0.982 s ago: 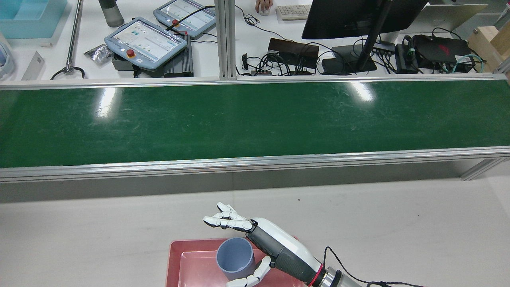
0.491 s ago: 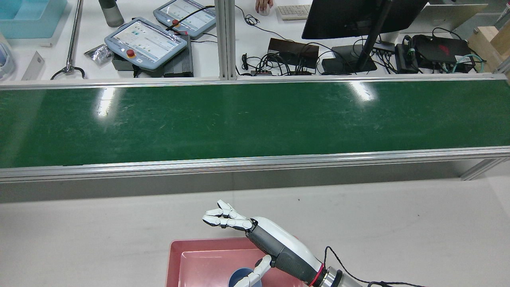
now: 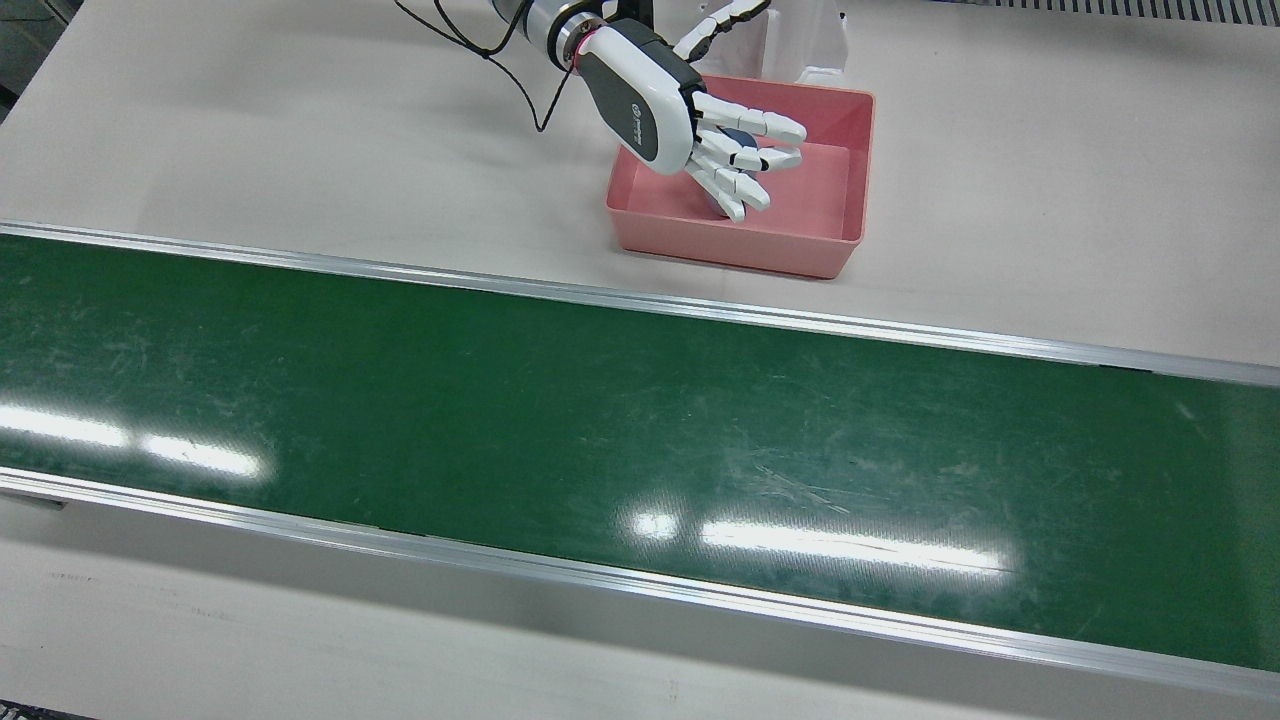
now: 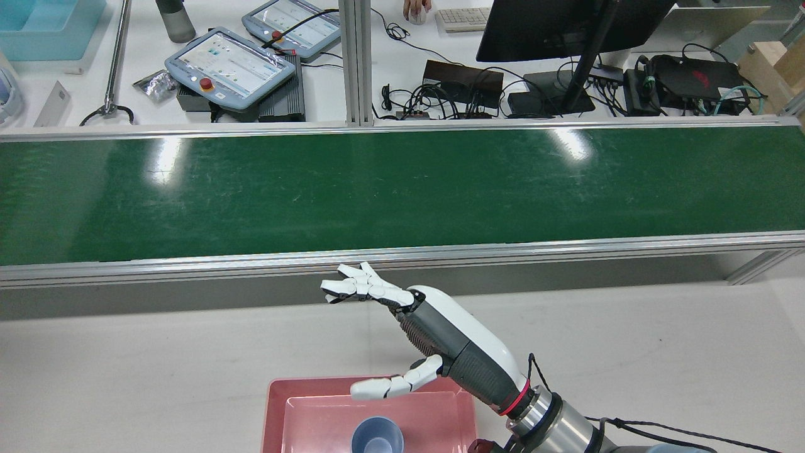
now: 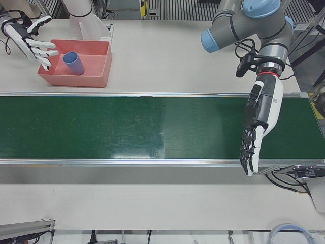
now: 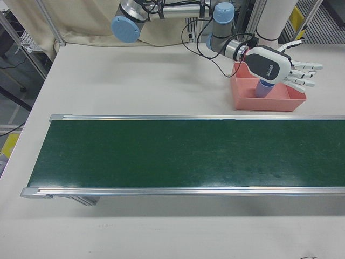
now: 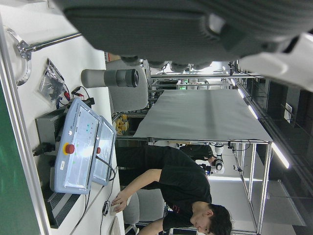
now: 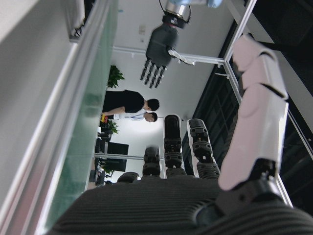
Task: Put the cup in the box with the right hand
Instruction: 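Withdraw the open right hand upward away from the cup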
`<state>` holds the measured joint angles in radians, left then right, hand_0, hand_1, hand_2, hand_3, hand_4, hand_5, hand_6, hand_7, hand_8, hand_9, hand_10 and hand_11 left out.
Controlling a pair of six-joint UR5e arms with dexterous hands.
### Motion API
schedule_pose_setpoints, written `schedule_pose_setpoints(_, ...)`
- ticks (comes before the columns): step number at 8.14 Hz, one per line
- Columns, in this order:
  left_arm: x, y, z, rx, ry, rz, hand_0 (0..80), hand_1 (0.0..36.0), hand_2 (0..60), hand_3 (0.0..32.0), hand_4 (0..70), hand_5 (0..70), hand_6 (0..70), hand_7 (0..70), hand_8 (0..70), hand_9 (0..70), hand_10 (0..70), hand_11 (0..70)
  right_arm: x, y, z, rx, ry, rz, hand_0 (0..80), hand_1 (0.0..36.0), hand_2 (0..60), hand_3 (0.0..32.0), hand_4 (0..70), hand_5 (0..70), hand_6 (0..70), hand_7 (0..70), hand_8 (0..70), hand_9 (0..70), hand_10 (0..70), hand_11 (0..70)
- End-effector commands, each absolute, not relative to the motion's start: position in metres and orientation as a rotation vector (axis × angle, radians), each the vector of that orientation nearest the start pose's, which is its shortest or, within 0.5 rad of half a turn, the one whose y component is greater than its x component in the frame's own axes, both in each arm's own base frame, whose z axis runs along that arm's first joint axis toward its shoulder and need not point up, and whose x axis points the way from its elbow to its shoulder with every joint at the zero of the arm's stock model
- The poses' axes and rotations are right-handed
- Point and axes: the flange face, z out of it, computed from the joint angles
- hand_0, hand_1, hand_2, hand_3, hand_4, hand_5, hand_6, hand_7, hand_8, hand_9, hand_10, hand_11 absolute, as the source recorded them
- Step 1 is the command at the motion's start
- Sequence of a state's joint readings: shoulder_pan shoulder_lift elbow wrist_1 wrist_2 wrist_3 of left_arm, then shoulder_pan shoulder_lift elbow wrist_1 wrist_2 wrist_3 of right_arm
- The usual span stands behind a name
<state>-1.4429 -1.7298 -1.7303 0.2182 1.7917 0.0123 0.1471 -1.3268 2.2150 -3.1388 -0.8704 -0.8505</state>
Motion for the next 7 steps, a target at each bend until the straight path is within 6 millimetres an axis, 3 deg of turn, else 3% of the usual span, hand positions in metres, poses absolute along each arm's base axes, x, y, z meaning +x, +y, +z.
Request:
schedule_pose_setpoints(1, -0.041, -0.556, 0.548, -0.338, 2.131, -1.915, 0.0, 0.0, 0.0, 0.0, 0.0, 0.0, 0.0, 0.0, 0.0, 0.0, 0.0, 0.0, -0.343, -0.34, 0.248, 0.175, 2.925, -1.463, 46.4, 35.6, 60.0, 0.0, 0.0, 11.3, 31.4, 70.0, 34.1, 57.6, 14.9, 23.9)
schedule_pose_setpoints(2, -0.041, -0.556, 0.548, -0.338, 2.129, -1.917, 0.0, 0.0, 0.0, 0.0, 0.0, 0.0, 0.0, 0.0, 0.0, 0.0, 0.0, 0.0, -0.295, -0.374, 0.252, -0.019, 2.901, -1.512, 45.9, 36.0, 60.0, 0.0, 0.0, 12.8, 35.9, 70.0, 42.8, 67.5, 21.1, 32.9)
schedule_pose_setpoints(3, -0.04, -0.556, 0.548, -0.339, 2.128, -1.916, 0.0, 0.0, 0.0, 0.0, 0.0, 0.0, 0.0, 0.0, 0.0, 0.0, 0.0, 0.0, -0.25, -0.398, 0.276, -0.173, 2.863, -1.63, 45.8, 36.0, 60.0, 0.0, 0.1, 13.8, 37.1, 70.0, 46.5, 70.0, 25.1, 38.6)
schedule_pose_setpoints(5, -0.04, -0.556, 0.548, -0.339, 2.128, -1.916, 0.0, 0.0, 0.0, 0.0, 0.0, 0.0, 0.0, 0.0, 0.0, 0.0, 0.0, 0.0, -0.175, -0.439, 0.335, -0.373, 2.726, -1.825, 48.8, 36.0, 60.0, 0.0, 0.1, 19.1, 41.6, 70.0, 60.5, 70.0, 38.6, 56.7)
schedule_pose_setpoints(6, -0.041, -0.556, 0.548, -0.338, 2.129, -1.917, 0.0, 0.0, 0.0, 0.0, 0.0, 0.0, 0.0, 0.0, 0.0, 0.0, 0.0, 0.0, -0.146, -0.456, 0.371, -0.453, 2.645, -1.908, 49.6, 36.0, 60.0, 0.0, 0.0, 19.6, 42.0, 70.0, 62.2, 70.0, 39.0, 57.3)
schedule_pose_setpoints(7, -0.04, -0.556, 0.549, -0.34, 2.127, -1.918, 0.0, 0.0, 0.0, 0.0, 0.0, 0.0, 0.0, 0.0, 0.0, 0.0, 0.0, 0.0, -0.132, -0.478, 0.414, -0.447, 2.578, -2.0, 49.4, 36.0, 60.0, 0.0, 0.0, 19.5, 41.9, 70.0, 62.6, 70.0, 38.3, 56.4)
